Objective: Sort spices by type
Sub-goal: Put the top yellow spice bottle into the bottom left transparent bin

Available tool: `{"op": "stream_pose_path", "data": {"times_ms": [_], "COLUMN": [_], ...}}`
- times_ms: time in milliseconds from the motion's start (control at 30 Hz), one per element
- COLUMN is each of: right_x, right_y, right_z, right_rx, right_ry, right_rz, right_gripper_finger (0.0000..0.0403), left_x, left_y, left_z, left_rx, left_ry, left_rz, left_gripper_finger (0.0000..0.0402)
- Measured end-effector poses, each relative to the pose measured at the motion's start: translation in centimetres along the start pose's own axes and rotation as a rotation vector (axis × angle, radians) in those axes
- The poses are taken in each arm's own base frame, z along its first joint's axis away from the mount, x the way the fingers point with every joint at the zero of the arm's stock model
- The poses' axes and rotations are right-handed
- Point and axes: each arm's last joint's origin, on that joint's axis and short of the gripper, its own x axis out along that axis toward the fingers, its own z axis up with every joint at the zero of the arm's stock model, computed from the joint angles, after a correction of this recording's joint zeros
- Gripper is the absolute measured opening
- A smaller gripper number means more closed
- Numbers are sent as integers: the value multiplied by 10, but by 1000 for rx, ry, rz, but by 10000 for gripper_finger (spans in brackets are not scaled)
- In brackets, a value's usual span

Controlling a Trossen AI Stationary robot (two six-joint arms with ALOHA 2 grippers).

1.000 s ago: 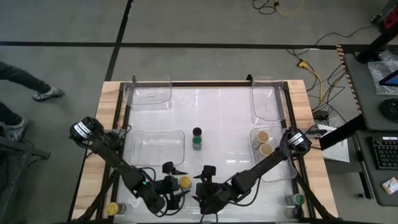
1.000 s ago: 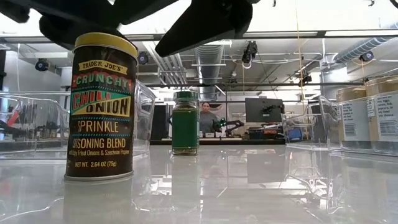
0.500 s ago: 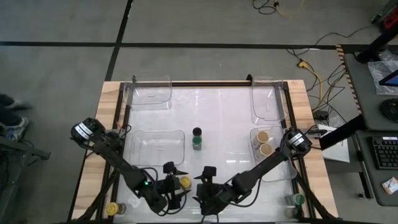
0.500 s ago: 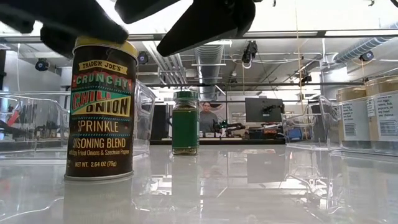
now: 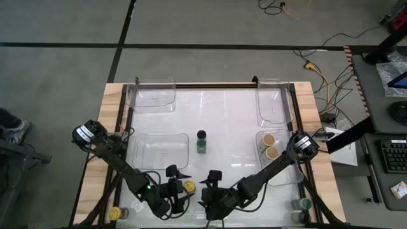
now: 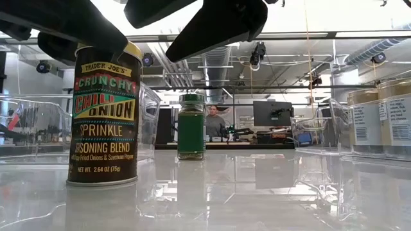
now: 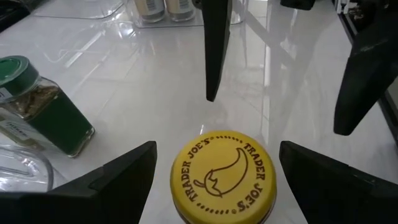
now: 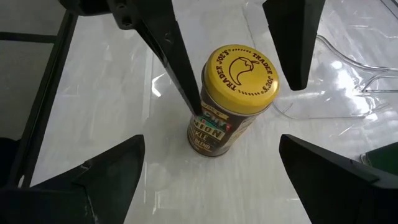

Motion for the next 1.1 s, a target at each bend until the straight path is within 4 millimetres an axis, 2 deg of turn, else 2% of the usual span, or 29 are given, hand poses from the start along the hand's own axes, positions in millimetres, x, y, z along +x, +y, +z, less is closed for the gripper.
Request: {"op": "stream_pose_path", "data": {"times_ms": [300,500,867,1100], "right_x": [0,0,0,0], "right_y": [0,0,0,0], "right_z": [0,0,0,0], "right_rx": [0,0,0,-1], "right_ry": [0,0,0,1], "right_rz": [0,0,1,1], "right_gripper_finger": [364,364,364,364], "left_x": [1,2,1,1], "left_y": [1,4,3,3], "left_z": [-2,-6,-5,-4], "left_rx": [-35,-32,-25,-26], "left_ry": [3,21,9,6], "left_rz": [3,3,10,9], "left_gripper_finger": [316,288,253,218]}}
